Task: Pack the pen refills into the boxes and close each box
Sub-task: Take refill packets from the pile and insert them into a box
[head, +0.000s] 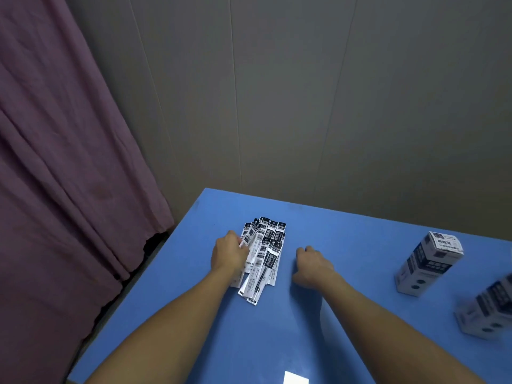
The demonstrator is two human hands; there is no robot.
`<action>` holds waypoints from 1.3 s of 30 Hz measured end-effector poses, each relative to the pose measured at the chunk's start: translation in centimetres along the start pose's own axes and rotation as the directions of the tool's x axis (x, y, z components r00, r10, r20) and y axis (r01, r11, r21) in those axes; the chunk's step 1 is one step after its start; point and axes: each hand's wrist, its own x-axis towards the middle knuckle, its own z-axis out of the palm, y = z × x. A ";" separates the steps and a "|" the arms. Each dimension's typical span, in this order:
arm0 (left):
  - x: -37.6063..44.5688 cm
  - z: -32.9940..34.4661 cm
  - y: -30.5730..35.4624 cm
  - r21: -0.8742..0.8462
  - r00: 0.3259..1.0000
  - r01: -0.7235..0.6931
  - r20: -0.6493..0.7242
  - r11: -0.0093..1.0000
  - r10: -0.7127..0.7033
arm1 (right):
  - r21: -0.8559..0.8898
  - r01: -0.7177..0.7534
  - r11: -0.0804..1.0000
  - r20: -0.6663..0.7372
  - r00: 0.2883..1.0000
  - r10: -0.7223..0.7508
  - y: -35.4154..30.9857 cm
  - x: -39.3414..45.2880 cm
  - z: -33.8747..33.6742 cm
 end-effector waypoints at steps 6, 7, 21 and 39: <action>0.7 -0.6 0.4 -0.030 0.983 -0.180 0.032 0.983 0.181 | 0.087 -0.125 0.988 -0.050 0.990 0.130 0.0 -2.9 0.7; 0.7 -0.4 0.6 -0.035 0.973 -0.222 0.054 0.974 0.223 | 0.103 -0.152 0.983 -0.056 0.986 0.158 0.1 -3.7 0.9; -6.1 3.0 4.6 0.000 0.729 -0.619 0.372 0.785 0.574 | 0.175 -0.500 0.848 -0.098 0.849 0.520 5.2 -18.6 2.5; -22.1 8.4 14.7 0.109 0.484 -0.848 0.556 0.519 0.676 | 0.274 -0.701 0.658 -0.075 0.667 0.742 17.0 -38.5 6.3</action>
